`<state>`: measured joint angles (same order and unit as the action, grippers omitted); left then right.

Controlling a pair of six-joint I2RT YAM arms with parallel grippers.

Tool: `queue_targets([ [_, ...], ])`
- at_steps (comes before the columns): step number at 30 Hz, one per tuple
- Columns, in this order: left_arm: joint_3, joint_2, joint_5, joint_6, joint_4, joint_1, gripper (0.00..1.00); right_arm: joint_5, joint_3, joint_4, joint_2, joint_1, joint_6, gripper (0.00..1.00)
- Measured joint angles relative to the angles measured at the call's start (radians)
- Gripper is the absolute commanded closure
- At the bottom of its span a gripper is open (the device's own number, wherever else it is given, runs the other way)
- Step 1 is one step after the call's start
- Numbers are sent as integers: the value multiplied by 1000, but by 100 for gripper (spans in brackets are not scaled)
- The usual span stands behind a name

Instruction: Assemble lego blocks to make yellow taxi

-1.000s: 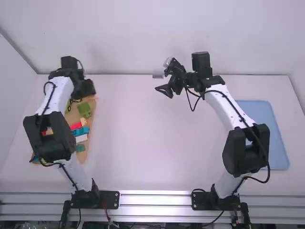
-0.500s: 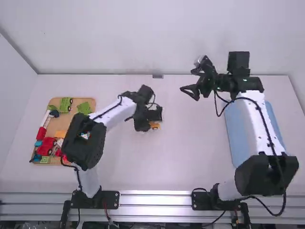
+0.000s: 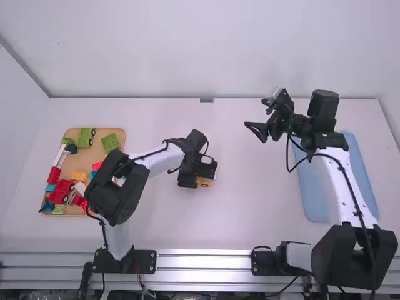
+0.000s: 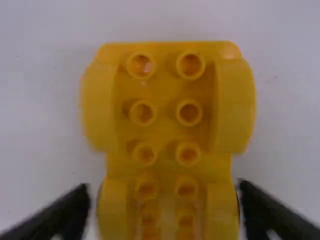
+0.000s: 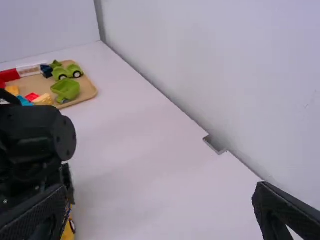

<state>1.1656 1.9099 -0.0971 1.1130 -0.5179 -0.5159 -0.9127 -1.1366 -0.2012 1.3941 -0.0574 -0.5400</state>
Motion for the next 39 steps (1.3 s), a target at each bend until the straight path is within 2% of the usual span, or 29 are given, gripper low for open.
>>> queue_targets([
  [7,2,0,0,-87,43,0,1,21,15,31,-42,55,44,1],
  [11,50,-1,-18,-161,-16,18,1,21,15,94,-34,84,53,2],
  [15,117,-30,-86,-195,-108,91,1,8,15,124,-3,111,60,1],
  [18,134,-82,-125,-237,-116,172,1,-3,6,121,34,136,54,1],
  [27,158,-334,-173,-771,-63,687,1,-90,-182,108,229,285,4,1],
  [32,158,-412,-172,-1118,-122,918,1,-108,-257,109,310,367,-5,1],
  [36,158,-416,-141,-1281,-177,1018,1,-104,-270,108,343,426,-12,1],
  [39,157,-416,-51,-1434,-240,1066,1,-102,-273,101,357,476,-27,1],
])
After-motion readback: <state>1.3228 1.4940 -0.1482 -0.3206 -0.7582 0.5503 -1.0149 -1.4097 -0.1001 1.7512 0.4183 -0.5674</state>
